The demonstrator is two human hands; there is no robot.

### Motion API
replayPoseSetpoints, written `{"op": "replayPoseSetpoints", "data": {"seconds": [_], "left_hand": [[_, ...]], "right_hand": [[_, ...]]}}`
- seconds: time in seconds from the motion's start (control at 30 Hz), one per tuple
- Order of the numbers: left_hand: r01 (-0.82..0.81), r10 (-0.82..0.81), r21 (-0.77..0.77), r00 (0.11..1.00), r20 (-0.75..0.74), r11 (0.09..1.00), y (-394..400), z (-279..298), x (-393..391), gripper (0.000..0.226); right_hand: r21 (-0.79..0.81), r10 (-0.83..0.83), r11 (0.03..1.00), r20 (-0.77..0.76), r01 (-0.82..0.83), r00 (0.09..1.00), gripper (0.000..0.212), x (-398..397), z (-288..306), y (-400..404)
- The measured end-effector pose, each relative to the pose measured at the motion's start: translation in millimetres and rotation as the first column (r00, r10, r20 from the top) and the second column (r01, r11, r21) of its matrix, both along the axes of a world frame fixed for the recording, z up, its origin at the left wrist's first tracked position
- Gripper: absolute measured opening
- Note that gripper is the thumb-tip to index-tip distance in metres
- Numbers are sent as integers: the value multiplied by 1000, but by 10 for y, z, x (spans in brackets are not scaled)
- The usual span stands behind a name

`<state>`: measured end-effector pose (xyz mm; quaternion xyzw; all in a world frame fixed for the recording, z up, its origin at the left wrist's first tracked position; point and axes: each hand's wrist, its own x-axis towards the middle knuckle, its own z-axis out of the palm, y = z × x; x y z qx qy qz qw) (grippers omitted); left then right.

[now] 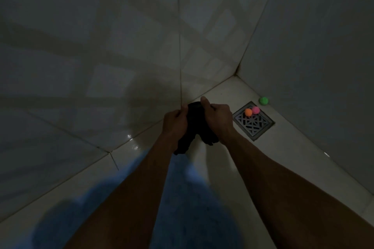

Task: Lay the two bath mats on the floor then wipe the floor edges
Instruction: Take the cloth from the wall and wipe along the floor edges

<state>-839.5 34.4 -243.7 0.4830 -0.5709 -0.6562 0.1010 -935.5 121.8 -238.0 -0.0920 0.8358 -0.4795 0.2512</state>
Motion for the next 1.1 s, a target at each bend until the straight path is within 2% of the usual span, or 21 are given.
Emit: {"op": "replayPoseSetpoints", "data": {"seconds": [0.1,0.23,0.37,0.5,0.7,0.8,0.93,1.0,1.1], "left_hand": [[33,-33,7,999,25,999,49,544,13,39],[73,-74,23,996,52,997,183,1651,119,47],[90,-88,-24,994,68,996,308,3039,145,51],[131,-131,-105,991,5,986,322,4390,216,65],[215,-230,-272,973,-23,938,281,6722,297,45],[240,-271,-401,962,-21,884,165,7806,257,41],[171,-243,-591,969,-43,789,12,9023,158,38],[104,-200,-693,978,-59,713,-19,9542,117,36],[-13,-140,-836,984,-108,549,-37,10243,27,35]], "right_hand": [[7,2,1000,17,-2,1000,57,24,540,79],[11,3,1000,37,-3,999,58,84,1684,272],[-8,-11,1000,58,12,998,60,97,3094,410],[-39,15,999,30,-13,999,55,79,4570,496],[-70,103,992,-47,-106,994,53,111,6826,561],[-95,161,980,-131,-175,978,52,37,7888,513],[-126,250,945,-322,-303,913,54,-120,9091,401],[-142,268,924,-427,-357,864,53,-223,9594,333],[-166,266,890,-567,-424,780,47,-425,10261,234]]}}
